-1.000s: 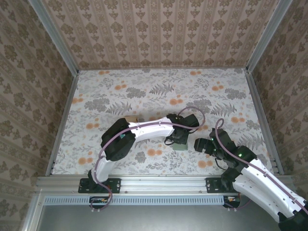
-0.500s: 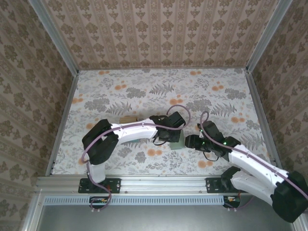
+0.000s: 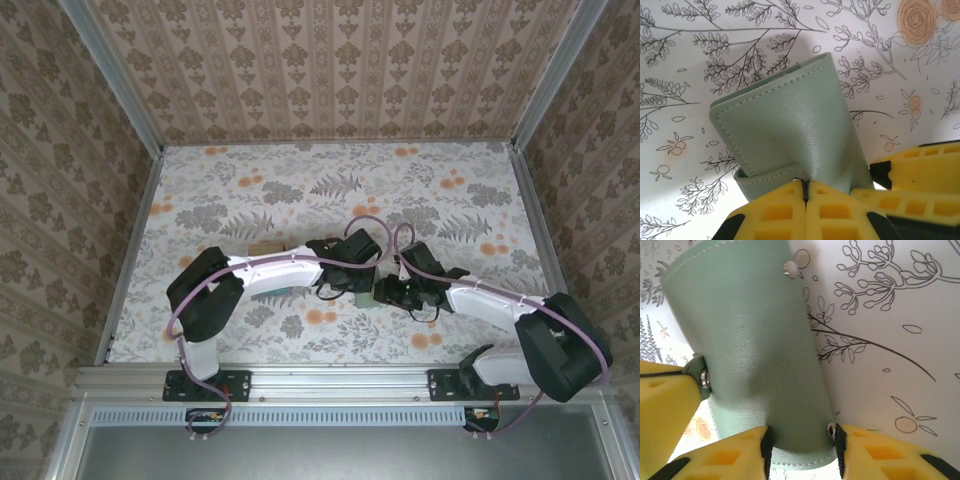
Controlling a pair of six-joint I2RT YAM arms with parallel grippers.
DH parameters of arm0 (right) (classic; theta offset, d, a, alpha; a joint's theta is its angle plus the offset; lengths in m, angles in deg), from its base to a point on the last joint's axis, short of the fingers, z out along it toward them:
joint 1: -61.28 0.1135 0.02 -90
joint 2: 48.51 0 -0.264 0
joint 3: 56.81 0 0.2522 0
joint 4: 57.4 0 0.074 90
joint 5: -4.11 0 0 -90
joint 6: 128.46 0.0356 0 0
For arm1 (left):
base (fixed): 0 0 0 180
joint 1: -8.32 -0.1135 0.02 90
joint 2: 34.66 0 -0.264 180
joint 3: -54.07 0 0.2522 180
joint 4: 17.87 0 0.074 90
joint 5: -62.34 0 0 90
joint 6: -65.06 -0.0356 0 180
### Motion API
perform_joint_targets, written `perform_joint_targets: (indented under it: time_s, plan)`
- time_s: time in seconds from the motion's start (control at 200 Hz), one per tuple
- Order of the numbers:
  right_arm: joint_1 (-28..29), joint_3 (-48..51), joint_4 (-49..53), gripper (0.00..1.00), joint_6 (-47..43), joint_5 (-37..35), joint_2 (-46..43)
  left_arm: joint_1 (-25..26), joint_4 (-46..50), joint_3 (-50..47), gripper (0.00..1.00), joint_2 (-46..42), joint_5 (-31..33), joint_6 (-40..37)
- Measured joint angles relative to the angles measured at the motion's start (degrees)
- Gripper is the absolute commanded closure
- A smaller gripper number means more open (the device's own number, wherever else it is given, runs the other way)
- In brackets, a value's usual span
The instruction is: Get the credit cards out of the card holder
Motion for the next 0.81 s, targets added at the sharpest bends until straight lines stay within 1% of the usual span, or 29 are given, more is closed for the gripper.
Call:
perform_joint_targets:
  time_s: [0.08, 0.25, 0.47, 0.805]
  plan:
    - [-0.20, -0.96, 0.66, 0.65, -0.24, -0.11, 1.53, -0.50, -1.01, -1.27, 1.00, -0.46, -0.66, 0.02]
    - [-0.35, -2.75, 0.90, 0.64, -0.44, -0.07, 5.11, -1.55, -2.86, -2.91, 1.00, -1.29, -1.79, 0.07]
    - [-0.35, -3.06, 0.85, 0.64, -0.42, -0.07, 5.70, -2.32, -5.99, -6.80, 1.00, -4.55, -4.07, 0.17]
    - [-0.46, -4.50, 2.23, 0.63, -0.42, 0.15, 7.17, -4.46, -9.88, -10.86, 1.00, -12.15, -4.26, -0.02]
